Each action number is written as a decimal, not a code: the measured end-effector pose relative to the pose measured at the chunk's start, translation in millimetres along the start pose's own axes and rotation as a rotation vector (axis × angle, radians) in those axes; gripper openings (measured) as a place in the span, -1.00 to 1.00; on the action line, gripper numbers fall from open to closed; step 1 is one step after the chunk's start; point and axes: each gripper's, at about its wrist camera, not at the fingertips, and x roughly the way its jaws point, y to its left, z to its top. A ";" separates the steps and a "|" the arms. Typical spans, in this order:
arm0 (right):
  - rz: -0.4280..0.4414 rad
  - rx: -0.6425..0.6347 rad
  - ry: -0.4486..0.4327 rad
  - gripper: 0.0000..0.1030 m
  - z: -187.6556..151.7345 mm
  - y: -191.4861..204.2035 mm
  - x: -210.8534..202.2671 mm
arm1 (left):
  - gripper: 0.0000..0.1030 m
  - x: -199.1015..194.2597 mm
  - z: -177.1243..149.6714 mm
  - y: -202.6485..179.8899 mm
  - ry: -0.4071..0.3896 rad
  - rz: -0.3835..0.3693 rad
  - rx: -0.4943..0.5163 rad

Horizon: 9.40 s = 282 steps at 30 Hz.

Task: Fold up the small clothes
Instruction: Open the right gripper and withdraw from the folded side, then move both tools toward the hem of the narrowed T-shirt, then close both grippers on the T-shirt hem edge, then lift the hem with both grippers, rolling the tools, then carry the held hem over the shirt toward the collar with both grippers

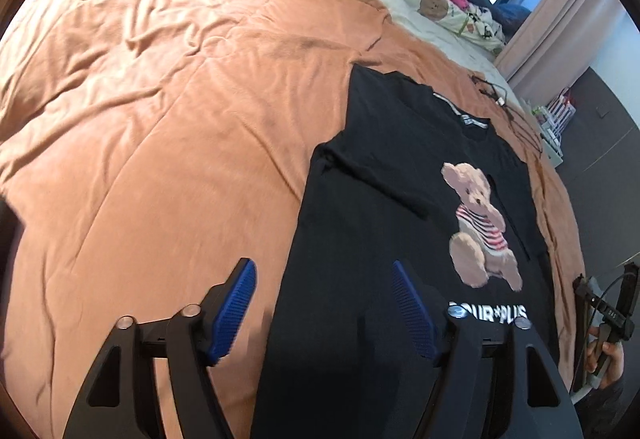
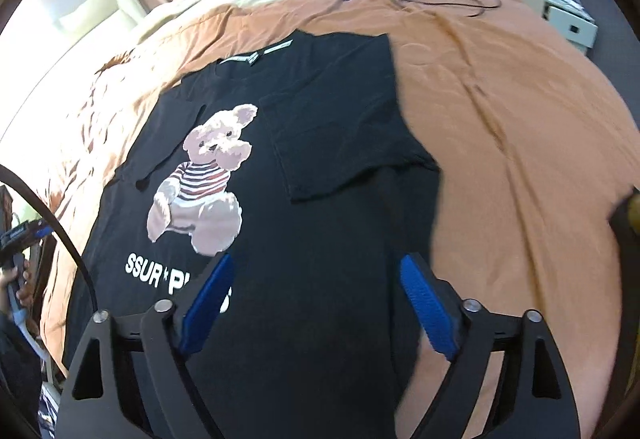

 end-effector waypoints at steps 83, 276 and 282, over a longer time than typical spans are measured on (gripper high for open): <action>0.148 0.402 -0.076 -0.16 -277.8 -89.7 -114.2 | -0.67 -70.6 -257.0 97.8 -0.001 -0.180 -0.338; 0.488 0.322 -0.380 -0.97 -378.5 -75.6 -279.2 | -0.96 -293.2 -355.9 110.8 -0.325 -0.485 -0.281; 0.483 0.323 -0.363 -0.96 -358.4 -77.3 -269.1 | -0.96 -286.0 -343.1 110.1 -0.314 -0.480 -0.286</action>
